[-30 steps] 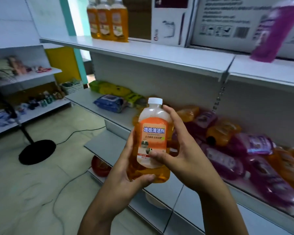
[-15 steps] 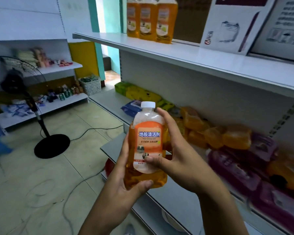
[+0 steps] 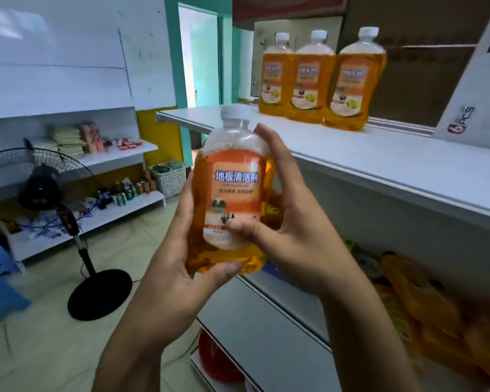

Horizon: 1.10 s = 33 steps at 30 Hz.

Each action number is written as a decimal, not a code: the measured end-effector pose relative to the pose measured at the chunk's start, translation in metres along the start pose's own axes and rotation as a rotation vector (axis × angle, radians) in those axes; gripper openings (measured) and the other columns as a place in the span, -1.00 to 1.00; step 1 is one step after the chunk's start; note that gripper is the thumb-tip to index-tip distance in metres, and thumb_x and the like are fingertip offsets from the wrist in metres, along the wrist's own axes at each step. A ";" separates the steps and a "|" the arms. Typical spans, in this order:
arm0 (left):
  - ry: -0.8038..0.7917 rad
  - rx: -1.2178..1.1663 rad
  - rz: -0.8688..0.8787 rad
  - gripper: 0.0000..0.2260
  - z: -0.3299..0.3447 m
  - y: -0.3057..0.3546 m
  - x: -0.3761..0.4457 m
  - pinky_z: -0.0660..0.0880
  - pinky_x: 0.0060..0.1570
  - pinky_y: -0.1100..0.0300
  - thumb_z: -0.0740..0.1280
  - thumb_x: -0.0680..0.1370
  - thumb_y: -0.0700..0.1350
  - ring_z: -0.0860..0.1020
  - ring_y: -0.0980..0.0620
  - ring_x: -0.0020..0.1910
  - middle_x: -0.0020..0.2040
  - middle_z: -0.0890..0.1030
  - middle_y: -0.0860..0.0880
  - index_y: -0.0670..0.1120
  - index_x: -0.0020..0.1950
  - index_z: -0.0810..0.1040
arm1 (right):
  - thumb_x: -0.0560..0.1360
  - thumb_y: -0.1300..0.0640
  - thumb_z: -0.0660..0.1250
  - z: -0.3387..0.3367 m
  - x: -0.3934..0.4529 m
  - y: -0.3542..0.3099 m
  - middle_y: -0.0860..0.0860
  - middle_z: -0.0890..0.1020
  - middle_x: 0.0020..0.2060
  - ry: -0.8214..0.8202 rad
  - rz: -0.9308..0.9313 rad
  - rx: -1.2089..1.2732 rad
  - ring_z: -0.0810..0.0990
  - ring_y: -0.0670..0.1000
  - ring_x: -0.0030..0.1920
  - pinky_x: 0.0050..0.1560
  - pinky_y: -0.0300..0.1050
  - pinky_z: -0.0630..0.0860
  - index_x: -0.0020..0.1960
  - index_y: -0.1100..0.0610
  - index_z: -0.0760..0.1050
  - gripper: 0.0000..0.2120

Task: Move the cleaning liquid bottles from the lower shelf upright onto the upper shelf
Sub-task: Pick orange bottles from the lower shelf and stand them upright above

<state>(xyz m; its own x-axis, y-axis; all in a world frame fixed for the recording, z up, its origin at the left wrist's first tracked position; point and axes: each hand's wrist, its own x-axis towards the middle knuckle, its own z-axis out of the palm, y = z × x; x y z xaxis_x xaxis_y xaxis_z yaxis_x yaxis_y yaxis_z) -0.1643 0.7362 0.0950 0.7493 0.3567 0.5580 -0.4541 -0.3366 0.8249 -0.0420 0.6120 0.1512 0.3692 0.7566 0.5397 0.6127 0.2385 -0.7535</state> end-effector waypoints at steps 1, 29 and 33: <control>-0.009 0.004 0.022 -0.14 -0.005 -0.001 0.010 0.52 0.20 0.19 0.49 0.44 -0.08 0.48 0.06 0.39 0.48 0.40 0.13 0.28 0.58 0.06 | 0.50 0.25 0.46 -0.001 0.009 -0.001 -0.04 0.28 0.51 0.012 -0.007 -0.017 0.52 -0.01 0.35 0.24 0.07 0.58 0.60 -0.17 -0.05 -0.07; -0.761 -0.044 0.399 0.00 0.059 -0.003 0.227 0.45 0.32 0.23 0.54 0.43 -0.14 0.46 0.25 0.34 0.44 0.43 0.09 0.01 0.61 -0.13 | 0.49 0.33 0.44 -0.076 0.061 -0.044 0.04 0.08 0.51 0.635 0.145 -0.927 0.21 -0.46 0.29 0.17 -0.60 0.31 0.61 -0.01 -0.02 -0.11; -0.819 -0.032 0.403 0.00 0.075 -0.012 0.243 0.40 0.09 0.56 0.59 0.38 -0.13 0.44 0.43 0.25 0.30 0.44 0.28 0.05 0.59 -0.04 | 0.48 0.26 0.47 -0.087 0.063 -0.039 -0.06 0.07 0.46 0.652 0.263 -0.984 0.29 -0.48 0.20 0.15 -0.56 0.39 0.59 -0.15 -0.02 -0.08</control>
<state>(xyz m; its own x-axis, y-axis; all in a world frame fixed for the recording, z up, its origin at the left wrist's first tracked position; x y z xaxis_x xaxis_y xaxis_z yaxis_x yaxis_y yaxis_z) 0.0593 0.7613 0.2133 0.6333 -0.5170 0.5759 -0.7597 -0.2732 0.5902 0.0186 0.5974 0.2476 0.6715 0.1952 0.7148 0.6311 -0.6563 -0.4135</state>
